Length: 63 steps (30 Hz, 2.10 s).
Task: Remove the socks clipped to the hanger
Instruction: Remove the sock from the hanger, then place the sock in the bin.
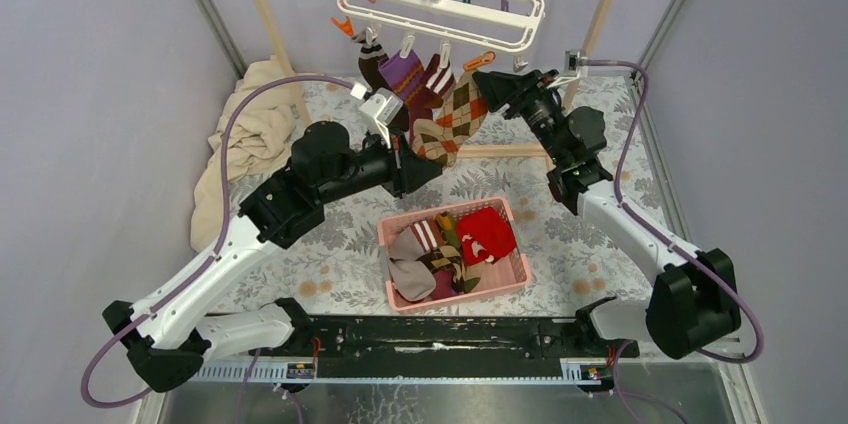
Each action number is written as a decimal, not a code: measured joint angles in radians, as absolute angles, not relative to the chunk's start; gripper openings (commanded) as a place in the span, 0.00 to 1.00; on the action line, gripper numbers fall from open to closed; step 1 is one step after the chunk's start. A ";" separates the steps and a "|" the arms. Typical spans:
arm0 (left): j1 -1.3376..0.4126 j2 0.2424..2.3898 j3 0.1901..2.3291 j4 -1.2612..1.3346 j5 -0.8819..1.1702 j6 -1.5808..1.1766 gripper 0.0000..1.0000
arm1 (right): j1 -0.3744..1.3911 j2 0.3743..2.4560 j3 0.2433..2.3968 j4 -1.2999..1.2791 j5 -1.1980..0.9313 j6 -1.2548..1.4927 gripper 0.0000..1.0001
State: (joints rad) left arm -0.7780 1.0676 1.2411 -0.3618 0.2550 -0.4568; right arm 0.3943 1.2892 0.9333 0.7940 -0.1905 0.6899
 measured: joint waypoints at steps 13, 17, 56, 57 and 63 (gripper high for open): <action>-0.750 1.108 1.237 -0.361 0.305 -0.434 0.05 | 0.394 1.377 0.951 0.968 -0.204 0.704 0.69; -0.736 1.109 1.227 -0.358 0.316 -0.433 0.05 | 0.394 1.376 0.955 0.986 -0.206 0.699 0.69; -0.718 1.089 1.209 -0.359 0.396 -0.462 0.01 | 0.393 1.364 0.976 0.953 -0.230 0.657 0.74; -0.718 1.082 1.209 -0.359 0.399 -0.466 0.01 | 0.393 1.354 0.953 0.947 -0.230 0.659 0.76; -0.718 1.047 1.202 -0.361 0.413 -0.492 0.01 | 0.393 1.240 0.784 0.830 -0.231 0.667 0.84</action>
